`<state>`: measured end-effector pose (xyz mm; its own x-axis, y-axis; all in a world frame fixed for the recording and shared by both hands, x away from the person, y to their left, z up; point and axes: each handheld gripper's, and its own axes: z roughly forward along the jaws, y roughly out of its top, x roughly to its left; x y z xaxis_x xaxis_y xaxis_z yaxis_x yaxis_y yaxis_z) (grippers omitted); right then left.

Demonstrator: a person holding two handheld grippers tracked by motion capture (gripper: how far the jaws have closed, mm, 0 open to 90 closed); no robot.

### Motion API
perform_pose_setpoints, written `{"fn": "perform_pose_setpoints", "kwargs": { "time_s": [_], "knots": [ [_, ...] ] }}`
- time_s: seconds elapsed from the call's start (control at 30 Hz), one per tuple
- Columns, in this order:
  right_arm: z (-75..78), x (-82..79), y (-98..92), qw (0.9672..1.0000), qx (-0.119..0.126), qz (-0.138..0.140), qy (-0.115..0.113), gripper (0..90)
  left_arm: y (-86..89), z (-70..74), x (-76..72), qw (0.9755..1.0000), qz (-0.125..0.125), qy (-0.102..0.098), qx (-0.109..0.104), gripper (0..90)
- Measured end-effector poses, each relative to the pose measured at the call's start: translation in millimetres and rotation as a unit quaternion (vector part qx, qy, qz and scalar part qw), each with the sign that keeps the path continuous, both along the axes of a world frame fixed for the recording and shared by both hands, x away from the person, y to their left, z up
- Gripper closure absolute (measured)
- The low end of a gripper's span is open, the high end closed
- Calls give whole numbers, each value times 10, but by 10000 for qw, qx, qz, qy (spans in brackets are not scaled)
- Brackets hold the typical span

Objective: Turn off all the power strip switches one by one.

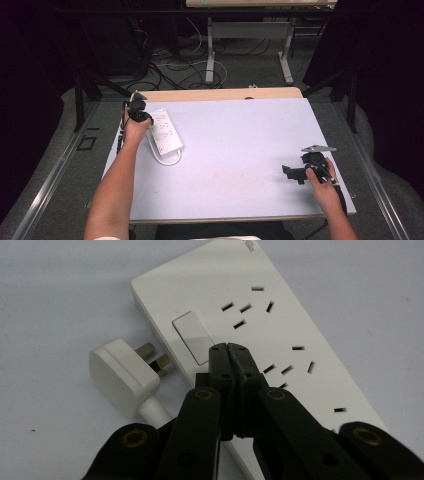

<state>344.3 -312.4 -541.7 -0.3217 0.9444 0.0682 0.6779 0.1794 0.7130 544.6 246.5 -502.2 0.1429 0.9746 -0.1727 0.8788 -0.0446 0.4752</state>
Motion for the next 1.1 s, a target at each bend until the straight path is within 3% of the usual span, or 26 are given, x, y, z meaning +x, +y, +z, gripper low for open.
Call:
{"fn": "perform_pose_setpoints", "kwargs": {
  "time_s": [0.67,1.1],
  "knots": [
    [25,-3,7,9999,24,55,-81,0,67,248,123,10000,22,-93,-8,900],
    [4,15,-4,10000,10,-5,-39,0,110,144,210,9999,155,15,-33,900]
  ]
}}
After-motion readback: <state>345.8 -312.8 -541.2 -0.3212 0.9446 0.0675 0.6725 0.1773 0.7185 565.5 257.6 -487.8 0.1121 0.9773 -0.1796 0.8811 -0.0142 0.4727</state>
